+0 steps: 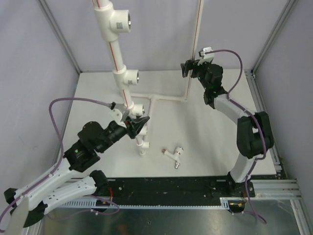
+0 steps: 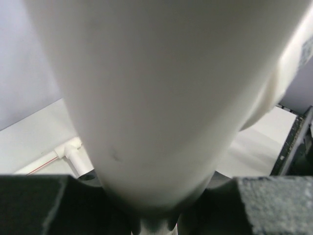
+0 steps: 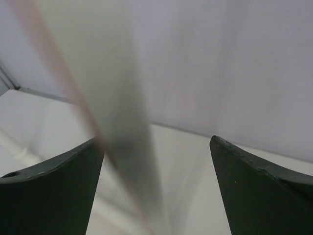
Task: Install the water faucets
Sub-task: Adjust the adaptor at the center of the board.
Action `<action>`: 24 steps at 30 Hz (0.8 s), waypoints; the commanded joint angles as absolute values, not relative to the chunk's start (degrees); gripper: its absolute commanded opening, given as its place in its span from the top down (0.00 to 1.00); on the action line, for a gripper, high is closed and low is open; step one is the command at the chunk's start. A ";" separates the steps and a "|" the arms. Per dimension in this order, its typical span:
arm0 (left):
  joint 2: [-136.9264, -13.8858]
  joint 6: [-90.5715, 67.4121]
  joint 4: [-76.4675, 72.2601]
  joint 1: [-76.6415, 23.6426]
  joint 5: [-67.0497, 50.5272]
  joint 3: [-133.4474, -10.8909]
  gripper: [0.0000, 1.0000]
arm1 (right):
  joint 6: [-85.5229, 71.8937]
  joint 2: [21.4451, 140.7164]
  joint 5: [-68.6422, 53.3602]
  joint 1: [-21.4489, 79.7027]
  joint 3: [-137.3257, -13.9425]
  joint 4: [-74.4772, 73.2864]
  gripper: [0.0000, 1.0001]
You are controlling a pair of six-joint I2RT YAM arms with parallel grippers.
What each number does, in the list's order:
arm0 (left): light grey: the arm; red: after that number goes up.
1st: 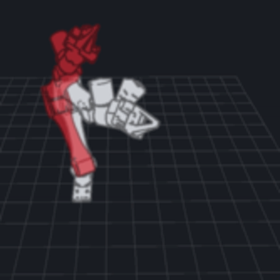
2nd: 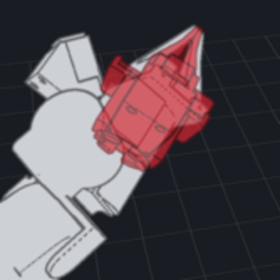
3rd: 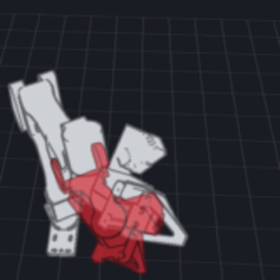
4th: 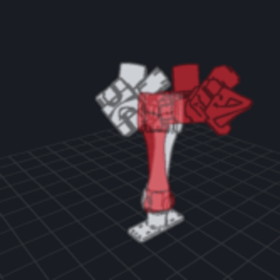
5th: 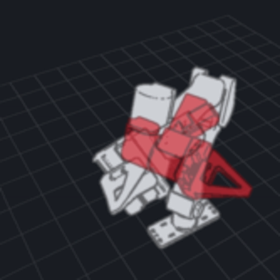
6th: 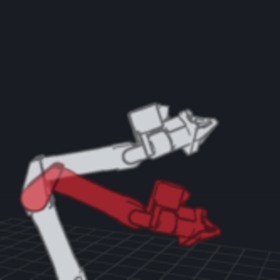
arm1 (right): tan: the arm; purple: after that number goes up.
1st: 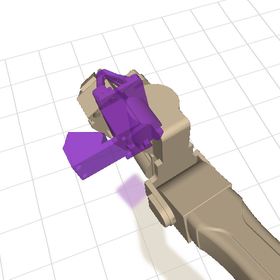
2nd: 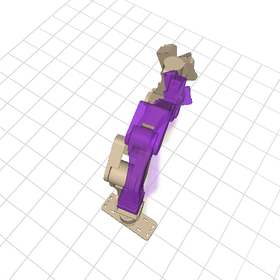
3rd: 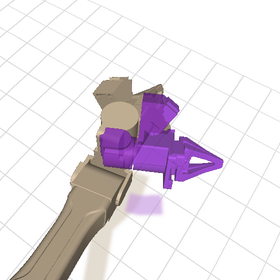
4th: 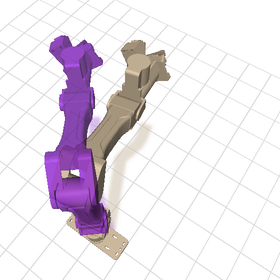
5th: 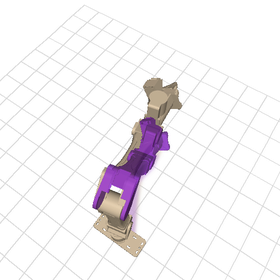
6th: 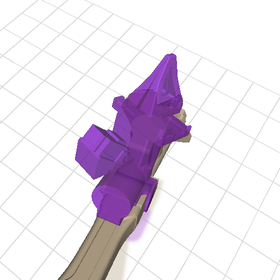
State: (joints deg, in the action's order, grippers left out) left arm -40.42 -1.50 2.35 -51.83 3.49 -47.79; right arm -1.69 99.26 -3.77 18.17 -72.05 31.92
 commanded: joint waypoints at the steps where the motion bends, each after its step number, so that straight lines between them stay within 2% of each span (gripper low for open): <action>1: -33.64 -6.74 9.55 -51.71 1.82 -48.64 1.00 | -0.18 106.00 -3.34 17.88 -82.16 38.15 0.13; 2: -32.42 -7.02 10.49 -51.74 2.10 -48.31 1.00 | -0.22 107.41 -3.21 17.82 -83.84 37.75 0.21; 4: -30.32 -7.38 11.81 -51.69 3.51 -47.52 1.00 | -0.54 109.42 -2.76 17.84 -86.33 36.75 0.46; 6: -28.45 -7.54 12.95 -51.71 6.44 -46.57 0.99 | -0.60 108.59 -1.85 17.77 -84.75 37.22 0.79; 7: -27.76 -7.59 13.33 -51.69 8.18 -46.18 0.98 | -0.52 107.69 -0.93 17.76 -83.25 38.21 0.90; 8: -27.20 -7.66 13.61 -51.73 10.51 -45.72 0.98 | -0.35 105.88 0.81 17.72 -80.51 39.23 0.95; 12: -27.72 -7.14 14.34 -51.49 18.94 -44.60 0.94 | 3.22 96.40 6.54 17.67 -69.07 41.16 1.00; 15: -30.58 -6.68 14.76 -50.48 20.21 -45.57 0.95 | 5.45 87.02 10.37 17.67 -60.39 41.34 1.00; 24: -34.53 -7.66 13.25 -48.65 22.42 -47.46 0.94 | 2.80 54.77 18.84 18.14 -41.34 23.26 1.00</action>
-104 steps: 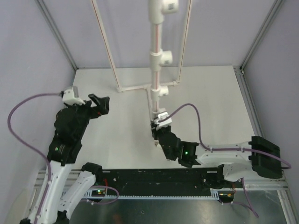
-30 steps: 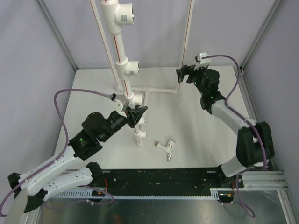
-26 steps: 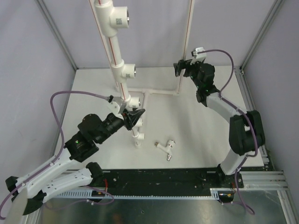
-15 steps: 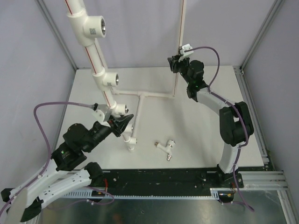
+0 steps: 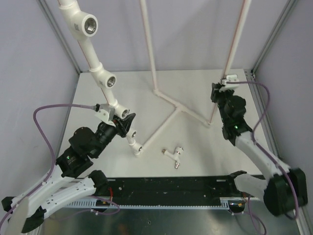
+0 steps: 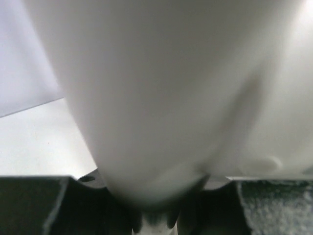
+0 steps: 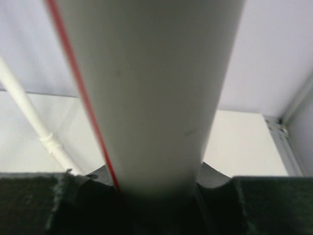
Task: Install the water faucets
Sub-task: Adjust the adaptor at the center of the board.
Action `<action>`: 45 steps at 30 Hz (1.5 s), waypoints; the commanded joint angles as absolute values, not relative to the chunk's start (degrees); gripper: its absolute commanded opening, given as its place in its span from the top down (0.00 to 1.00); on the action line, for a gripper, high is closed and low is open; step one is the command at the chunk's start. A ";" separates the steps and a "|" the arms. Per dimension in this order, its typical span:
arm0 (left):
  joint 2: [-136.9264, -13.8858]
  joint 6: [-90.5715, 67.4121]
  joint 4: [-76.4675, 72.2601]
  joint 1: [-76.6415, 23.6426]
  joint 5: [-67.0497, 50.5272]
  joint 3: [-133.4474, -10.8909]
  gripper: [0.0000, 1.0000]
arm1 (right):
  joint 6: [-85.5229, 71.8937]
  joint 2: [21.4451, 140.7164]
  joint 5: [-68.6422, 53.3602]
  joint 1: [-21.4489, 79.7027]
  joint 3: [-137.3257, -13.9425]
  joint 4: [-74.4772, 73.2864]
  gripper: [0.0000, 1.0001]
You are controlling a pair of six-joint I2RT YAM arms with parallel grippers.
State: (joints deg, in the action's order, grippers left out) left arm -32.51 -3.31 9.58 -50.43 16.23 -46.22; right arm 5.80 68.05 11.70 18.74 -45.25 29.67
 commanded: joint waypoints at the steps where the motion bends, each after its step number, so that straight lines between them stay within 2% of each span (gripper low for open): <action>1: -35.02 -7.61 12.87 -48.32 21.32 -47.81 0.93 | 2.59 52.43 19.18 17.91 -40.23 21.65 1.00; 7: -38.57 -7.72 10.88 -47.72 10.31 -50.03 0.92 | 4.72 47.35 17.73 14.16 -38.40 17.35 1.00; 8: -39.28 -7.73 10.19 -47.72 7.57 -50.11 0.87 | 4.65 47.58 17.13 13.32 -38.40 17.15 1.00; 9: -39.72 -7.78 9.62 -47.77 5.76 -49.97 0.78 | 3.86 48.23 16.21 12.20 -38.41 16.79 1.00; 11: -40.23 -7.85 8.16 -47.87 3.11 -49.52 0.65 | 1.62 49.50 14.47 9.93 -38.41 15.84 0.74; 13: -40.20 -8.05 6.98 -47.89 2.07 -49.10 0.52 | -1.46 49.95 12.89 8.46 -38.72 14.22 0.32; 14: -40.10 -8.11 6.57 -47.90 1.96 -48.98 0.45 | -3.59 49.63 12.29 8.14 -38.91 13.09 0.18; 15: -40.00 -8.10 6.36 -47.90 1.90 -48.92 0.36 | -5.00 48.50 11.46 7.94 -39.01 11.69 0.09; 16: -39.78 -8.05 6.26 -47.90 1.92 -48.90 0.28 | -6.59 47.41 10.74 7.88 -39.11 10.59 0.05; 18: -39.32 -8.12 6.13 -47.86 2.06 -48.72 0.09 | -8.68 43.78 10.11 8.52 -39.13 7.68 0.02; 20: -38.77 -8.58 6.08 -47.87 2.65 -48.59 0.03 | -10.91 38.78 10.44 9.78 -39.27 3.83 0.01; 26: -33.32 -11.84 7.75 -47.82 7.34 -46.40 0.00 | -20.78 20.24 13.77 19.52 -39.78 -14.89 0.01; 31: -25.56 -17.19 15.79 -47.80 15.35 -44.38 0.00 | -33.60 12.06 17.12 30.43 -40.19 -35.59 0.01; 35: -21.32 -25.97 26.47 -47.67 23.17 -43.37 0.00 | -43.73 14.29 15.87 37.11 -38.43 -44.51 0.00; 41: -11.67 -42.35 35.50 -47.36 30.19 -37.54 0.00 | -50.61 25.14 24.62 57.23 -35.27 -41.08 0.01; 45: -9.33 -44.14 35.81 -47.07 33.19 -35.89 0.00 | -55.25 37.30 30.71 67.79 -35.08 -36.77 0.01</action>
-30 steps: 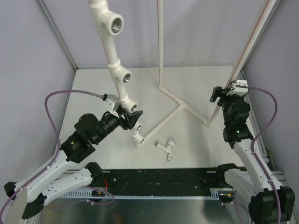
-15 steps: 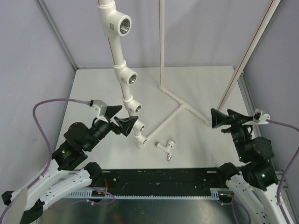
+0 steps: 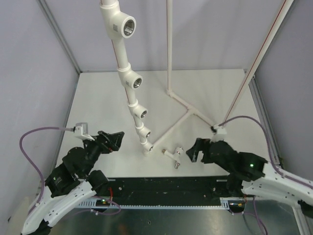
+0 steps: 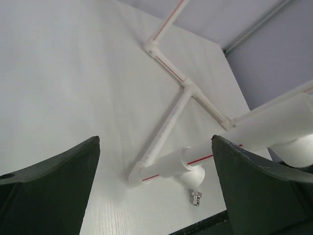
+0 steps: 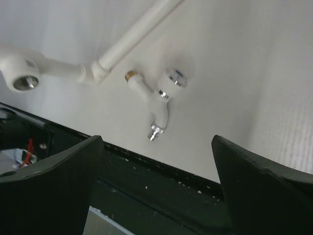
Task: Install the water faucets
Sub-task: Adjust the adaptor at the center of the board, then pick up the water faucet from the center of the board.
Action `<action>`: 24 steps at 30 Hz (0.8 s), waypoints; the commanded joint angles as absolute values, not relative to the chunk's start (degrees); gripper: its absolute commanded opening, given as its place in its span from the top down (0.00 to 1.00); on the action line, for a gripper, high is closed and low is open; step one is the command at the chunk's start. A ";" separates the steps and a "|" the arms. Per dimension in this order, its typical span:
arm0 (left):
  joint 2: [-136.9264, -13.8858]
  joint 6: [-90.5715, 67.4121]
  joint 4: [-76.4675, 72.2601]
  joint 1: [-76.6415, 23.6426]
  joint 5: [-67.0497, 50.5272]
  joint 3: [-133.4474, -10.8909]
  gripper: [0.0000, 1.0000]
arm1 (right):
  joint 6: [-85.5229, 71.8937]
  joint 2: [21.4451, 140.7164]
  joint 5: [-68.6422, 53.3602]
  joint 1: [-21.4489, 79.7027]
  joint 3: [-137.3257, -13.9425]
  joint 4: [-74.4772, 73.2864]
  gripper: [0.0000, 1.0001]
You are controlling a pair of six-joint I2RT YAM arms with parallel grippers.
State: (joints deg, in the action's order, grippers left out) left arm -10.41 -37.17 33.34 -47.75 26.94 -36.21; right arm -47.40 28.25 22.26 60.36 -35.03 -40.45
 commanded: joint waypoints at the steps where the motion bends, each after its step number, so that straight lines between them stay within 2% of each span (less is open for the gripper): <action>1: -10.51 -43.16 35.44 -46.74 33.03 -36.45 0.01 | -56.76 40.19 31.04 68.88 -34.98 -35.66 0.01; 4: -19.25 -37.80 32.63 -44.20 29.08 -39.70 0.01 | -64.00 47.77 31.93 69.85 -33.30 -31.09 0.01; 7: -28.10 -33.54 25.43 -34.90 16.64 -41.80 0.05 | -68.99 52.76 29.71 67.53 -31.11 -24.53 0.05; 10: -35.99 -32.83 16.57 -23.69 -2.73 -42.83 0.17 | -71.48 57.74 27.62 65.28 -29.82 -19.28 0.08; 12: -40.57 -32.09 13.11 -21.98 -10.59 -43.86 0.26 | -72.84 60.16 26.77 64.00 -28.92 -16.64 0.09; 15: -43.47 -32.17 10.79 -25.43 -14.13 -43.57 0.33 | -74.50 62.99 24.11 61.76 -26.44 -11.35 0.12; 19: -42.44 -34.03 10.36 -36.59 -8.51 -41.73 0.35 | -75.33 67.05 22.00 60.60 -25.47 -6.14 0.18; 24: -40.57 -40.09 10.37 -50.02 2.04 -40.23 0.34 | -77.46 70.62 22.62 62.60 -25.75 -6.68 0.25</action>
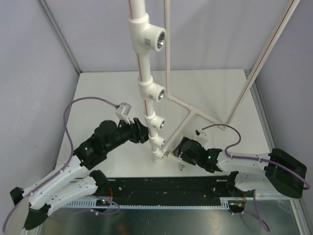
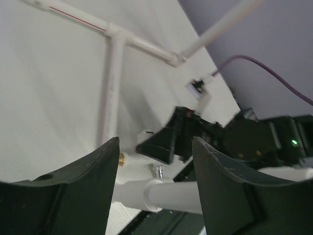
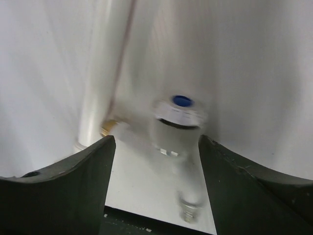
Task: Install the water faucets
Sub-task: Pick up the water faucet from the center of the board.
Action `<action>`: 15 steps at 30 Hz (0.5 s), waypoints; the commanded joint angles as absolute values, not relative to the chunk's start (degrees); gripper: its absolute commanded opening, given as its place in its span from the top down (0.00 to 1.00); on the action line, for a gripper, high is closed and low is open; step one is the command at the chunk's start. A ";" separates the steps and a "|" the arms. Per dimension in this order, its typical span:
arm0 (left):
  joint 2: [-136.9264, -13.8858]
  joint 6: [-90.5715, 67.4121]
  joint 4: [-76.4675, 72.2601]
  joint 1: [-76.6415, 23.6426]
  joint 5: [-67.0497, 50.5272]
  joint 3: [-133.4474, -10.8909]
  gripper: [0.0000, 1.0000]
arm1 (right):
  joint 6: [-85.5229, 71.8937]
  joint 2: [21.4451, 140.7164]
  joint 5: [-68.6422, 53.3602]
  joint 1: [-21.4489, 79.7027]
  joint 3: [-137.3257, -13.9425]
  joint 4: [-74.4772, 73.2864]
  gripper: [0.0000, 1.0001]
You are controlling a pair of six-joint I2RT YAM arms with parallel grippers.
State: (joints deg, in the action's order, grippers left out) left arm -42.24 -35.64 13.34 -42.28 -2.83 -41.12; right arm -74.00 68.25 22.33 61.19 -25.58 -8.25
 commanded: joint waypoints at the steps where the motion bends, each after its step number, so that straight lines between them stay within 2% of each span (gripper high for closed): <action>1: -40.54 -40.57 10.42 -52.08 3.88 -40.20 0.34 | -77.67 71.04 22.82 62.94 -25.75 -7.03 0.27; 6: -39.49 -39.58 11.67 -54.52 9.41 -39.90 0.28 | -78.39 72.04 23.93 63.69 -25.75 -8.80 0.39; 8: -38.96 -38.06 12.92 -54.34 10.77 -40.52 0.26 | -78.09 72.30 24.24 63.62 -25.75 -9.65 0.51; 11: -38.36 -35.82 14.30 -53.40 10.89 -41.40 0.23 | -77.62 71.40 25.40 63.68 -25.75 -12.80 0.88; 13: -38.00 -34.35 14.61 -52.35 9.86 -41.81 0.20 | -76.32 68.74 27.71 63.86 -25.80 -16.05 0.97; 15: -37.91 -32.58 14.66 -50.86 7.61 -42.42 0.17 | -74.76 63.66 30.53 64.02 -26.03 -20.54 0.99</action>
